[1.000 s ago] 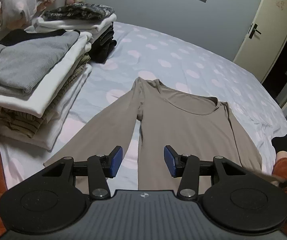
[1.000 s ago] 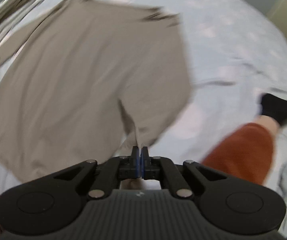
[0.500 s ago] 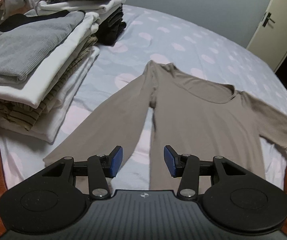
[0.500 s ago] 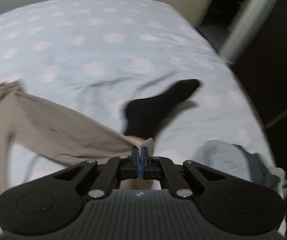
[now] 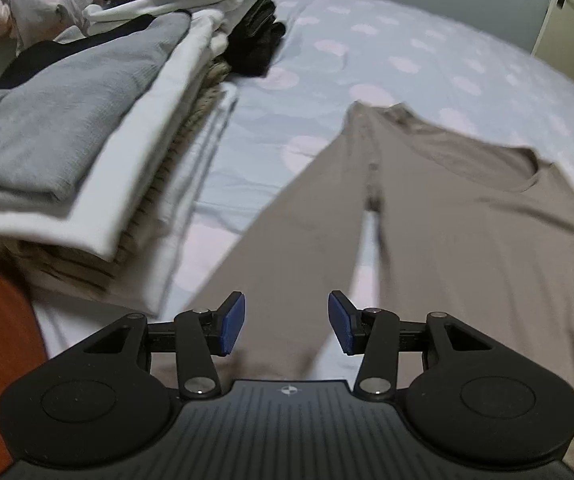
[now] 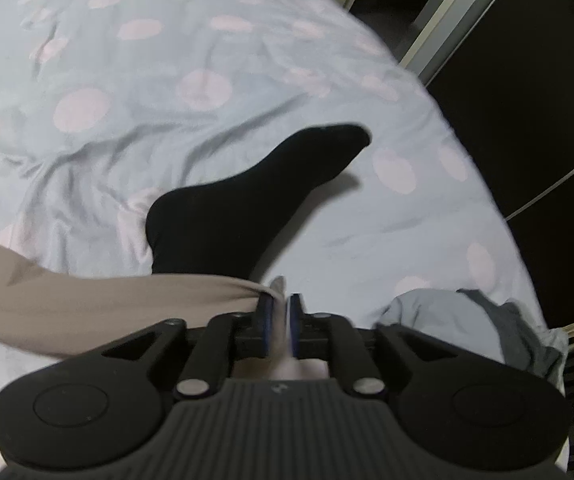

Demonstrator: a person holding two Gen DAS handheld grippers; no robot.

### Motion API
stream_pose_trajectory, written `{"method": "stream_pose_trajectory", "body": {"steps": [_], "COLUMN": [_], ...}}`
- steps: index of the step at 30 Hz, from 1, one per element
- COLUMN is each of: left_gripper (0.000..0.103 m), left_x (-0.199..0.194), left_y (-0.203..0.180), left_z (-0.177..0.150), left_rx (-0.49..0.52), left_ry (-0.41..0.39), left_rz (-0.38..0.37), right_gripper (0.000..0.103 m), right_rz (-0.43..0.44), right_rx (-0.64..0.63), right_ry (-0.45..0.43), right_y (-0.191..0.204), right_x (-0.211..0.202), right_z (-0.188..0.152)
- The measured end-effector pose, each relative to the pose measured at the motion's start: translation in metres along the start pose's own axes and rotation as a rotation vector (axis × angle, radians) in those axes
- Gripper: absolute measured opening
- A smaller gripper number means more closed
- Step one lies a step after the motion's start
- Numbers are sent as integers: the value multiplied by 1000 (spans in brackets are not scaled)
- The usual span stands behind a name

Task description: Fold clothes

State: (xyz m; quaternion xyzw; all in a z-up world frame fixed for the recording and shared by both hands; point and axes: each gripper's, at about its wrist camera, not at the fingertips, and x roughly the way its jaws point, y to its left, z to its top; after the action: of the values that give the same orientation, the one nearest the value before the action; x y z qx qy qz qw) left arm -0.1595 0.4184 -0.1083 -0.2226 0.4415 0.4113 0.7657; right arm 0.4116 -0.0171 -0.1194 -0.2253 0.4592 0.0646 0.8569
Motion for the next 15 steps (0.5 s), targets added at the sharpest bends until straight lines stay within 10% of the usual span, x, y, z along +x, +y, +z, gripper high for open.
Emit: {"method": "stream_pose_trajectory", "body": {"steps": [8,15], "left_gripper": [57,59], "left_x": [15,16], "left_y": [33,36], "left_z": [-15,-43], "left_rx": [5,-104], "left_ry": [111,121], "left_rz": [77,-72], "right_gripper": [29,35], "right_rz": [268,581], "right_rx": [62,-19], "right_ry": [-118,-146], "right_y": [40,123], "right_x": [-87,-160], "right_z": [-24,-68]}}
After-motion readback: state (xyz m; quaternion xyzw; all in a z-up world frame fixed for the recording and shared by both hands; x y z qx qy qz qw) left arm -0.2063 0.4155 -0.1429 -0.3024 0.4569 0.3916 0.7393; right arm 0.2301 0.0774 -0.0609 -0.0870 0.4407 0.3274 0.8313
